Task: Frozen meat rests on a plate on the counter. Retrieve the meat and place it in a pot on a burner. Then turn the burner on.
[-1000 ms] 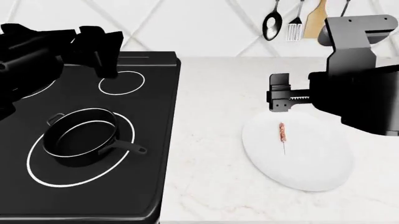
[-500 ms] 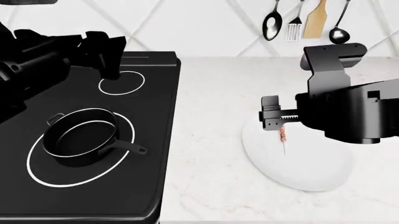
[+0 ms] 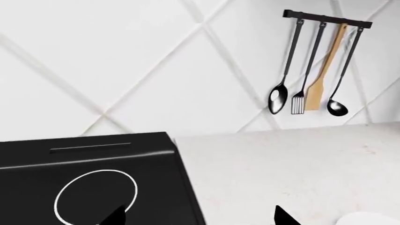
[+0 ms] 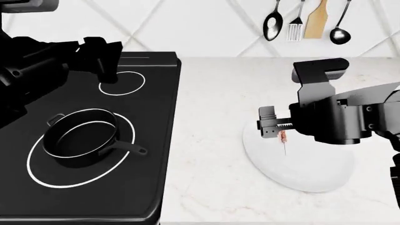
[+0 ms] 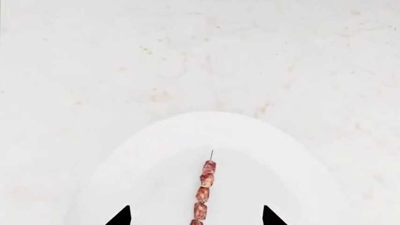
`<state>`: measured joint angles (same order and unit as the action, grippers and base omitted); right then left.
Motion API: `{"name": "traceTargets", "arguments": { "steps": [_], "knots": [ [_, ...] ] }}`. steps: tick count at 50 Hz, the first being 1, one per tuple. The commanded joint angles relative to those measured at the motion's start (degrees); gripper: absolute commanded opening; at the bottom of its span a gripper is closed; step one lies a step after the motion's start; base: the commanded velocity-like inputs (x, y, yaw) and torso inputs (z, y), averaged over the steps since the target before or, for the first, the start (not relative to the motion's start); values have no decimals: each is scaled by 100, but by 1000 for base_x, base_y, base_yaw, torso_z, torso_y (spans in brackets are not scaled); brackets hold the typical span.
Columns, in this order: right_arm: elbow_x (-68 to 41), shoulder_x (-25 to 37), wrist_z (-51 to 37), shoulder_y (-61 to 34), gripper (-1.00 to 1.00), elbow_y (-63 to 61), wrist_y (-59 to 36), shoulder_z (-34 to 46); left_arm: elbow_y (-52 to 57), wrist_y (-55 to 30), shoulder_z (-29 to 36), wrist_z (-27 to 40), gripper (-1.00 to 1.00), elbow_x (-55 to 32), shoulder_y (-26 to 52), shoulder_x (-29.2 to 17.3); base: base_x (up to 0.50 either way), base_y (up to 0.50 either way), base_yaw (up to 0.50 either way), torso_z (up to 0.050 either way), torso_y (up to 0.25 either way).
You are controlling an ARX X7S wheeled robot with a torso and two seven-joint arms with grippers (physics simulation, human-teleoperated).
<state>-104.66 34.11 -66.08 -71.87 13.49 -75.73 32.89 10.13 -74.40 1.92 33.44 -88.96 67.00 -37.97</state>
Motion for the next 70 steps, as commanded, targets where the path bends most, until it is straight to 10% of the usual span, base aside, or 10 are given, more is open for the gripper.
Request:
{"name": "traceTargets", "arguments": {
  "steps": [1,70],
  "knots": [
    [505,-14,512,41,100,139,70,117,28,36,4,106,100,-70,-51,-43,0,0,0,0,0],
    [2229,-113,2708,183,100,1159,808,999,33,126,384,481,100,-320,39,-95,0,0,0,0,0]
  ]
}}
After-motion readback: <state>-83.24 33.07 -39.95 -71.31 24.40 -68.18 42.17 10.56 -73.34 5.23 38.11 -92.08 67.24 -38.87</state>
